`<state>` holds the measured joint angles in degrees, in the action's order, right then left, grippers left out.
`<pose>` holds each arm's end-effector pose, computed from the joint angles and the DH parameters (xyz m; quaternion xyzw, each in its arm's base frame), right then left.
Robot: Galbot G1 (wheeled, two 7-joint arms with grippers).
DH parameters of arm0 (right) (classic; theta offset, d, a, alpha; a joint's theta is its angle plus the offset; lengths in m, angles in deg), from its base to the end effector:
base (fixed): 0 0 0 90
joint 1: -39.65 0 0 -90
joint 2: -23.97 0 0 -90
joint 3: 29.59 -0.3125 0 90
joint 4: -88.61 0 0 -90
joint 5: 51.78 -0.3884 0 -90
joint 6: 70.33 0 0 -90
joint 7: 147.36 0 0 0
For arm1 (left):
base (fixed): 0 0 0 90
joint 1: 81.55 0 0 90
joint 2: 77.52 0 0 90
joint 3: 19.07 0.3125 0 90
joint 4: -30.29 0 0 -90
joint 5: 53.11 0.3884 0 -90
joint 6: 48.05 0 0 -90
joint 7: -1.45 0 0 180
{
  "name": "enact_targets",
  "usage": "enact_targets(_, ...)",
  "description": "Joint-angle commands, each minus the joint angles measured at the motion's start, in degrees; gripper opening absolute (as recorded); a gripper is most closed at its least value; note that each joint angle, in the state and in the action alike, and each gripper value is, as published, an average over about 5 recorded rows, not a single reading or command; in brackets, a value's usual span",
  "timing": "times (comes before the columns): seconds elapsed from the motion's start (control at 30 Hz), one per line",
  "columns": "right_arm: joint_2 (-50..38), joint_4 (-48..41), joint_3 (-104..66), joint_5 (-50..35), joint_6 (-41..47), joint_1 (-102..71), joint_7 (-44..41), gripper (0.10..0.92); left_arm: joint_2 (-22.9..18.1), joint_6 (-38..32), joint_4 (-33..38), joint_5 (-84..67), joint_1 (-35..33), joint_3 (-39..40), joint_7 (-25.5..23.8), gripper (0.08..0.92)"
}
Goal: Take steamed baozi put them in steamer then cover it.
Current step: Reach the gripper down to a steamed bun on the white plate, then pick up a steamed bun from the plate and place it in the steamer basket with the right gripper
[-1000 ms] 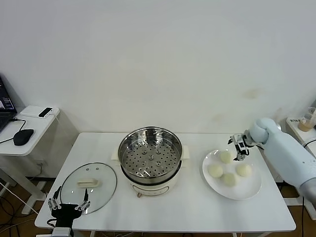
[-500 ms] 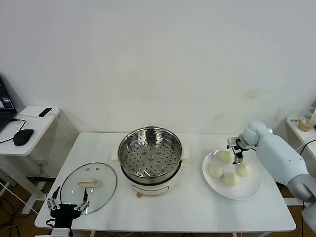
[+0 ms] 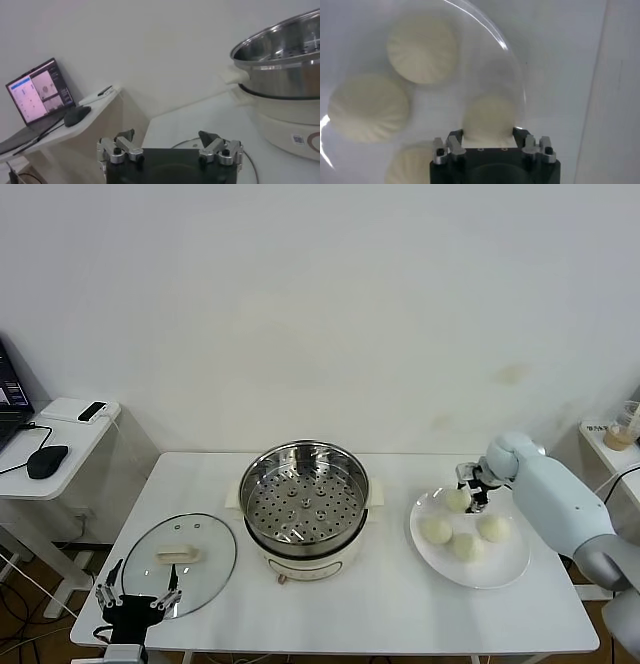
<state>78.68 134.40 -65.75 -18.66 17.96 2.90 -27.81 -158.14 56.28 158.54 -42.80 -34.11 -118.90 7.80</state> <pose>0.5838 -0.1535 -0.2310 0.4361 -0.5325 0.6092 0.3938 0.1790 0.0631 -0.2494 0.0885 -0.9630 -0.2115 0.1416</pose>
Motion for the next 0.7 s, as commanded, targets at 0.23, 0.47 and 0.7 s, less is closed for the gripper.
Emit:
enact_targets(0.23, -2.5, 2.9, 1.0, -1.8, -0.4, 1.2, -1.4, 0.560, 0.1, -0.1, 0.5, -0.1, 0.0, 0.1, 0.1, 0.823)
enact_targets(0.47, -8.0, 11.5, 5.9, -9.9, -0.1, 6.8, -3.7, 0.560, 0.3, -0.1, 0.3, -0.2, 0.5, 0.3, 0.1, 0.823)
enact_targets(0.7, -11.5, 20.3, 14.2, -21.6, 0.6, 18.0, -4.6, 0.560, 0.9, -0.1, -0.1, -1.0, 0.7, 0.3, 0.0, 0.823)
